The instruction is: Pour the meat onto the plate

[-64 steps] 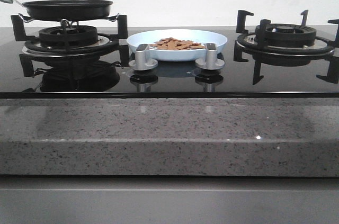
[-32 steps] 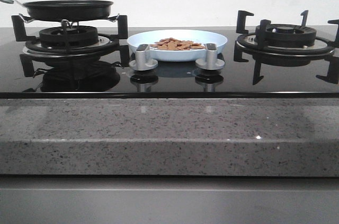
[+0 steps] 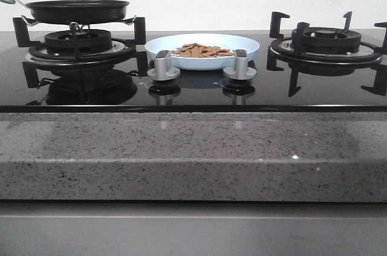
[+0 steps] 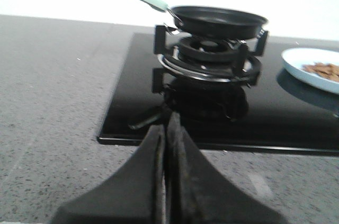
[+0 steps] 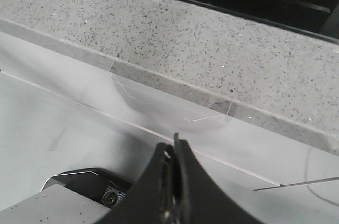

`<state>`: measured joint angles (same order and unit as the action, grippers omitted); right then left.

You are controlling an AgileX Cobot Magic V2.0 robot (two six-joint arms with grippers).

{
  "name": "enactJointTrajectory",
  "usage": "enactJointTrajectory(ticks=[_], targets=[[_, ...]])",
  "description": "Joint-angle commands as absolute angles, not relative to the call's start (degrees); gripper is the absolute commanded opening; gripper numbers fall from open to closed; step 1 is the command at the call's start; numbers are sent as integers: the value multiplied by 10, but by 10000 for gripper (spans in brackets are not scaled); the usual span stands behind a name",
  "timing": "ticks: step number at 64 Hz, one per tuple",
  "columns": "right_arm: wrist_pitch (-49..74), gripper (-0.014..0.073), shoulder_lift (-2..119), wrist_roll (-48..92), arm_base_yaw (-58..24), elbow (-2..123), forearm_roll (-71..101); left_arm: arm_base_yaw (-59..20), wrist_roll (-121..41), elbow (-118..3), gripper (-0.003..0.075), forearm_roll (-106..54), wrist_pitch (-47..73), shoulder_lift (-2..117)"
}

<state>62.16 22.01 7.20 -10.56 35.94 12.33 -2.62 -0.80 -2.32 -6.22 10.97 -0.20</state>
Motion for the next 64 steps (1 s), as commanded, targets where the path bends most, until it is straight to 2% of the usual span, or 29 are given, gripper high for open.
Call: enactJointTrajectory(ticks=[1,4,64], targets=[[590,-69,226,73,-101,372,131,-18,0,-9,-20,-61,0,-14],[591,-69,226,73,-101,372,131,-16,0,6,-20,-61,-28,-14],[593,-69,226,73,-101,372,131,-15,0,5,-20,-37,-28,-13]])
